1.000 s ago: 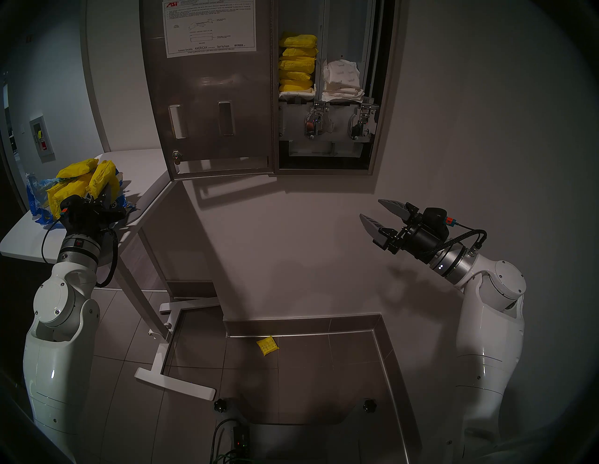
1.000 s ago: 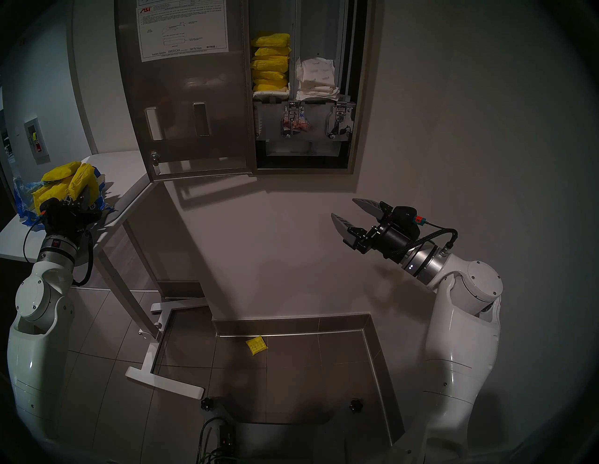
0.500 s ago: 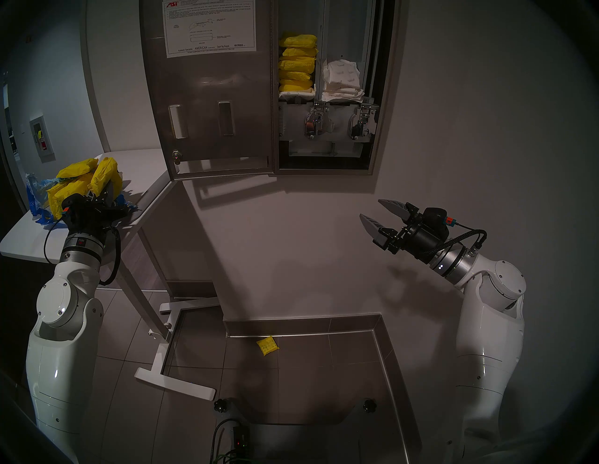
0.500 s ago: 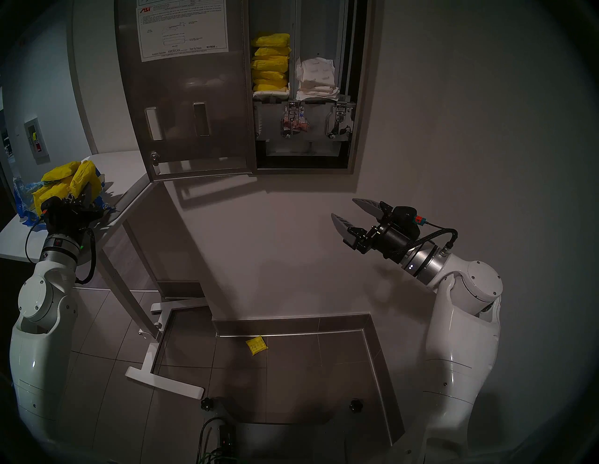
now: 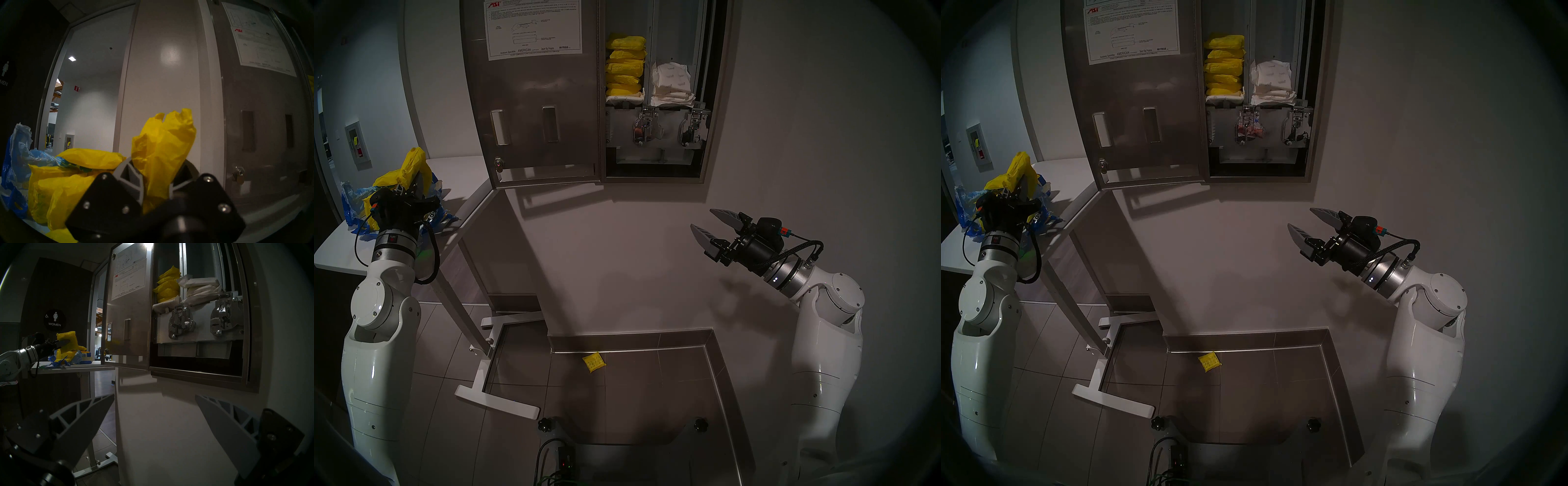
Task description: Open the dispenser door, put the pads inside, close the door
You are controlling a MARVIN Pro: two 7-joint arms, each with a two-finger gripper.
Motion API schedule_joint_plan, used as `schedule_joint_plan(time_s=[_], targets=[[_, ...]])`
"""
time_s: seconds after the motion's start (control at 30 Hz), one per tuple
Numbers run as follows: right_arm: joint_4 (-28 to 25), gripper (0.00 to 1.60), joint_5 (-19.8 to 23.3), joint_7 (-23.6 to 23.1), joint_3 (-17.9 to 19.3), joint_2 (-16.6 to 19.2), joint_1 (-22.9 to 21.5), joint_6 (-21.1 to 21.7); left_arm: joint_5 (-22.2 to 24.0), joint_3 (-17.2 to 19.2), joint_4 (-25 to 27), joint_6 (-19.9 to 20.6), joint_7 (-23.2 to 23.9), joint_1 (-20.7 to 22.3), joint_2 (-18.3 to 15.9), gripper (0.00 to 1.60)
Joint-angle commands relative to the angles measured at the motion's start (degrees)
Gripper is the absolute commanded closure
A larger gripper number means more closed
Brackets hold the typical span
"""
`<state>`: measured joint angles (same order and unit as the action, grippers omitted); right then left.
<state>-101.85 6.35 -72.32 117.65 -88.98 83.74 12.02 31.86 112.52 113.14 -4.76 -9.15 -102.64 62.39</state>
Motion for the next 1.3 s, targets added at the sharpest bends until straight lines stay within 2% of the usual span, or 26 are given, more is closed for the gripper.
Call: schedule_joint_plan(time_s=[0.0,0.37,0.8,1.0,1.27], targets=[[-1.4,0.0,0.51,-0.08,-0.14,0.1,-1.38,-0.07,0.17,-0.5,2.03,-1.94,0.47,5.45,-1.69,1.6],[-1.36,0.0,0.5,-0.08,-0.15,0.1,-1.38,-0.1,0.53,-2.72,4.5,-5.87,6.93,5.26,-3.53,1.6],[-1.48,0.0,0.54,-0.08,-0.14,0.08,-1.4,0.01,0.57,-2.89,6.32,-12.49,16.98,1.81,-4.37,1.6],[-1.49,0.0,0.54,-0.08,-0.14,0.08,-1.4,0.02,0.39,-3.52,7.05,-13.02,19.09,1.97,-4.54,1.6],[-1.49,0.0,0.54,-0.08,-0.14,0.08,-1.4,0.02,-0.58,-6.28,8.11,-13.05,20.96,2.11,-4.85,1.6]])
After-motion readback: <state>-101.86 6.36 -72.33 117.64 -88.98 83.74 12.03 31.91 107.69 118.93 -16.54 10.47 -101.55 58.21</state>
